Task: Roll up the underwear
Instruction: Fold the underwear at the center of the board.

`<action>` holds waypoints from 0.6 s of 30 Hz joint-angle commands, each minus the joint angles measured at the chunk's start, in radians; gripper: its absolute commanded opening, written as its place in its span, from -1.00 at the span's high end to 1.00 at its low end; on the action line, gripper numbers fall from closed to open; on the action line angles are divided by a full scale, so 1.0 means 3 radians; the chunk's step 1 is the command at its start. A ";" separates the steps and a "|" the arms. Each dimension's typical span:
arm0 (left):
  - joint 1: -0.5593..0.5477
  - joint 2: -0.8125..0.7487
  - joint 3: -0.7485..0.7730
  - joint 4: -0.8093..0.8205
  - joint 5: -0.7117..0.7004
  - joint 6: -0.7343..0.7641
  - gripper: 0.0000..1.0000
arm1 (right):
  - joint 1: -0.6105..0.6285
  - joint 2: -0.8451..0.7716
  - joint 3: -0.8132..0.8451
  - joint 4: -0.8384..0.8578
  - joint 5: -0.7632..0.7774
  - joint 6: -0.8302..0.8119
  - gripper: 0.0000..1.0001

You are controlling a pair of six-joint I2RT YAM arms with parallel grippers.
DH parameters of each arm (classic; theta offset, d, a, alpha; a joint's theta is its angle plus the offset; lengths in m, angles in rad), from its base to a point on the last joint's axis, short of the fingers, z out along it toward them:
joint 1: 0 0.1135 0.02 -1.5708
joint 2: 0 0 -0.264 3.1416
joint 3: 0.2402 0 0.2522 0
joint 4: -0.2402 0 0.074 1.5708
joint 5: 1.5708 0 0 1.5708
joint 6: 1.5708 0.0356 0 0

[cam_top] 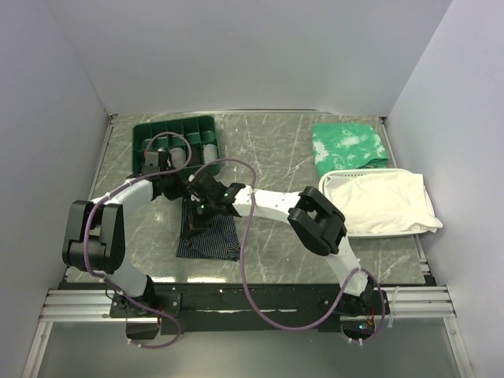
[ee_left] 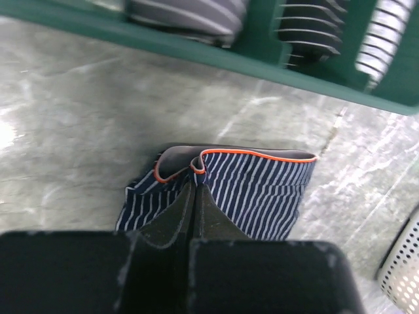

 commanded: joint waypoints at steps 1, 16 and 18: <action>0.0038 -0.0070 -0.0079 0.0116 -0.0088 -0.0006 0.98 | 0.0045 0.0120 0.0238 0.0066 -0.0031 0.0050 1.00; 0.0135 -0.0111 -0.0233 0.0121 -0.0345 -0.0036 0.98 | 0.0071 0.0100 -0.0165 0.0091 0.0087 0.0096 1.00; 0.0151 -0.0126 -0.0238 0.0121 -0.0355 -0.0036 0.98 | 0.0071 0.0059 -0.0258 0.0152 0.0097 0.0101 1.00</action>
